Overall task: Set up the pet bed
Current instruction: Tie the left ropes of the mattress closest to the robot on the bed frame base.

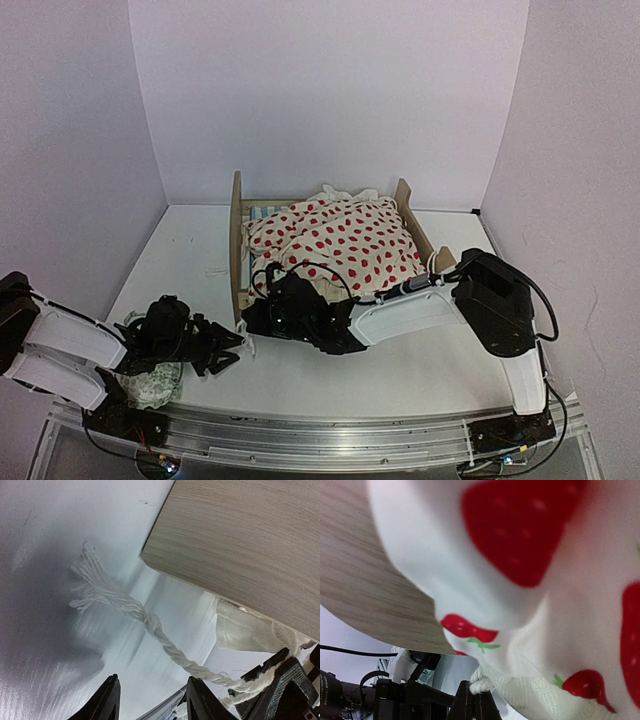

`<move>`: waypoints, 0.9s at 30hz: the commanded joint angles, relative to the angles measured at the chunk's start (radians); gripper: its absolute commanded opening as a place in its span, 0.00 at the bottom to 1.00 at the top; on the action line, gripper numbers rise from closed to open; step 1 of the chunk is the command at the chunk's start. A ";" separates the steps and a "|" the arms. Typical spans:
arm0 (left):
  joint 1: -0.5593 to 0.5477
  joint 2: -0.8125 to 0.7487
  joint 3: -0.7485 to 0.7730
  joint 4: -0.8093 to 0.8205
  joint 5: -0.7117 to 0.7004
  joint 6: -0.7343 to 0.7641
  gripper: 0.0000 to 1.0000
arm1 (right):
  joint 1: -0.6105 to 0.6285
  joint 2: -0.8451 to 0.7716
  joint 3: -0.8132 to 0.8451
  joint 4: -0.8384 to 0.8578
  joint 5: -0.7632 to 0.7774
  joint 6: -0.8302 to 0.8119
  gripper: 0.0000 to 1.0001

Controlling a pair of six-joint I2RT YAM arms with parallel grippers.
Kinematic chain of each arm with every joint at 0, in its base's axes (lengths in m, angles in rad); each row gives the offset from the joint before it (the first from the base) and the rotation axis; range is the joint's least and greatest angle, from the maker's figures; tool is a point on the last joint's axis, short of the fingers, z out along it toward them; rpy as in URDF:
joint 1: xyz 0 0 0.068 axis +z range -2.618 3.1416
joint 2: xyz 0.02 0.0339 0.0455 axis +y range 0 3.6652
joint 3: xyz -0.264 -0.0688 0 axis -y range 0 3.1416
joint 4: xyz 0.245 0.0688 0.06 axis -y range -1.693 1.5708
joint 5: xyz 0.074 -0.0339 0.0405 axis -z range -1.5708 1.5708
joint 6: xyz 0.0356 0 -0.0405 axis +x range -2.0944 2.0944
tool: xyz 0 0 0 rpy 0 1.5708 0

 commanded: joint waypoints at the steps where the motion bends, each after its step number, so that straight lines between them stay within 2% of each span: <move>1: -0.004 -0.032 0.040 0.007 -0.041 0.022 0.49 | -0.006 -0.066 0.022 -0.042 -0.021 0.090 0.00; 8: -0.004 -0.009 0.057 -0.028 -0.072 0.048 0.57 | -0.006 -0.080 -0.019 -0.085 -0.070 0.144 0.00; 14: -0.004 0.026 0.085 -0.032 -0.072 0.058 0.58 | -0.001 -0.098 -0.046 -0.091 -0.083 0.148 0.00; 21: -0.004 -0.038 0.113 -0.145 -0.119 0.087 0.59 | 0.000 -0.106 -0.072 -0.125 -0.079 0.141 0.00; 27: -0.004 -0.057 0.098 -0.136 -0.116 0.100 0.61 | 0.005 -0.085 -0.057 -0.131 -0.097 0.146 0.00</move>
